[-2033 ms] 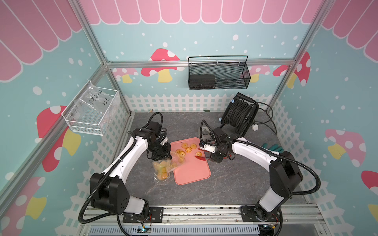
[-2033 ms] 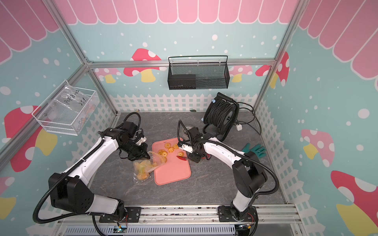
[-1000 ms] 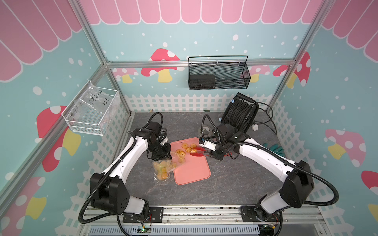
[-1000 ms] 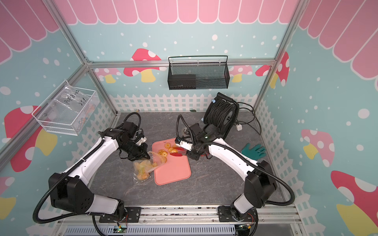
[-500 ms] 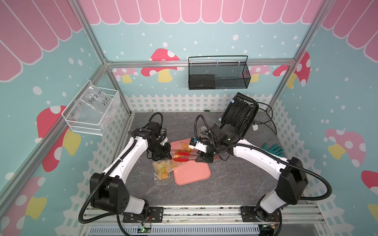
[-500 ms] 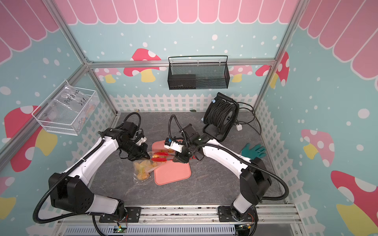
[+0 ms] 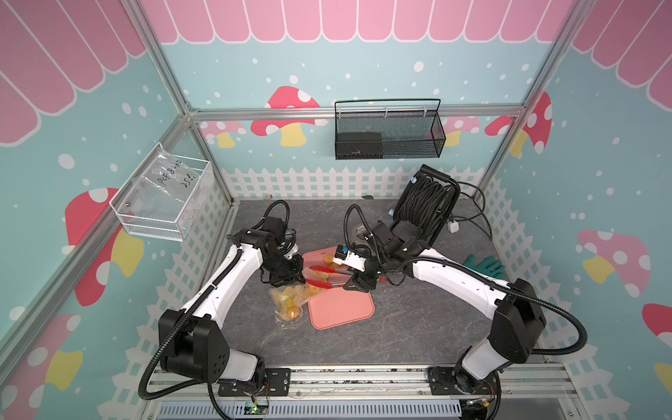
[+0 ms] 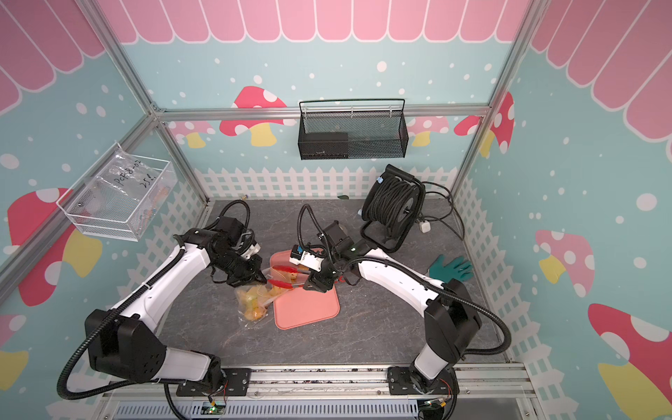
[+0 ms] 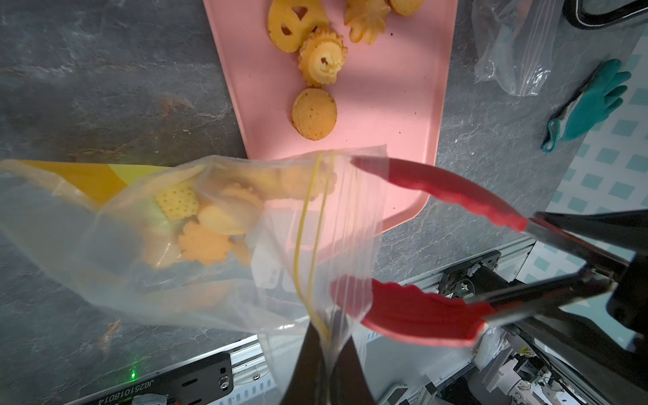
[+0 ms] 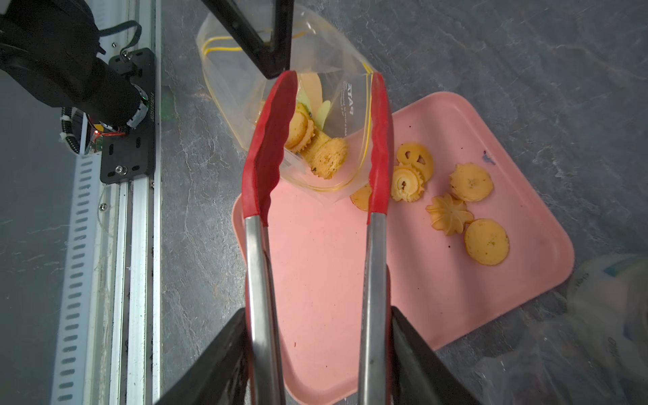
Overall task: Put the cookies into a resealable bag to prevent moisture
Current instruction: Place the cookie in the ziploc bag, then place the clamp on the tray.
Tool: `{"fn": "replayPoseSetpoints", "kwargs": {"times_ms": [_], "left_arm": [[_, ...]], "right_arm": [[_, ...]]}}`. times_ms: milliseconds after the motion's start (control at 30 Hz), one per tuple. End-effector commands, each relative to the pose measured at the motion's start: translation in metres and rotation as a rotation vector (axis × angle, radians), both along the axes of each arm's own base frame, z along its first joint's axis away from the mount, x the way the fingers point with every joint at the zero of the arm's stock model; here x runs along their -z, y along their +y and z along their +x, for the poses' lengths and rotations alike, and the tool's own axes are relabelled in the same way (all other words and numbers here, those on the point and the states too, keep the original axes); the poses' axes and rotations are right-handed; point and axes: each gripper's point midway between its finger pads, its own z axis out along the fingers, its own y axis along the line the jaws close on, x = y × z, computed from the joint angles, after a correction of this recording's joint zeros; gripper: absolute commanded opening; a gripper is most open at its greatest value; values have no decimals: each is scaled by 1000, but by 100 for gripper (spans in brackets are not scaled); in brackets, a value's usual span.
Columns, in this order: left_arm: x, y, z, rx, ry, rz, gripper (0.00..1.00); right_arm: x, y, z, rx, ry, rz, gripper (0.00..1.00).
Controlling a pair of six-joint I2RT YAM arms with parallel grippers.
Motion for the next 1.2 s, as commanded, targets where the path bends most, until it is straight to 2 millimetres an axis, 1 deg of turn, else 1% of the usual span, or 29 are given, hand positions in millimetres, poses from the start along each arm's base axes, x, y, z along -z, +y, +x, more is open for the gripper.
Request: {"fn": "replayPoseSetpoints", "kwargs": {"times_ms": [0,100,167,233,300,400,533,733,800,900,1067,1100,1133,1167], "left_arm": [[-6,-1,-5,3,-11,-7,0],[-11,0,-4,-10,-26,-8,0],[-17,0,-4,-21,-42,-11,0],[-22,0,-3,-39,-63,-21,0],[-27,-2,-4,-65,-83,-41,0],[-34,-4,-6,-106,-119,-81,0],[-36,-4,-9,-167,-141,-112,0],[-19,12,-17,-284,-140,-81,0],[-13,19,-18,-320,-139,-74,0],[-7,25,-20,-354,-129,-75,0],[-2,30,-20,-388,-120,-90,0],[-1,31,-20,-391,-118,-95,0],[1,31,-20,-396,-112,-97,0],[3,32,-21,-398,-107,-98,0]], "right_arm": [[-26,-15,2,42,-46,69,61],[-28,-40,9,124,-81,50,60],[-22,-56,13,179,-109,29,60],[-7,-67,13,209,-125,-7,59],[16,-76,11,231,-118,-55,60],[45,-79,8,257,-104,-71,60],[69,-71,8,281,-173,-62,62],[96,-40,4,256,-189,-32,65],[107,-33,2,246,-189,-44,67],[115,-24,1,237,-186,-38,72],[123,-17,-5,205,-158,-17,83],[124,-16,-6,200,-153,-15,88],[125,-16,-7,195,-147,-14,97],[124,-16,-8,194,-146,-11,100]]}}
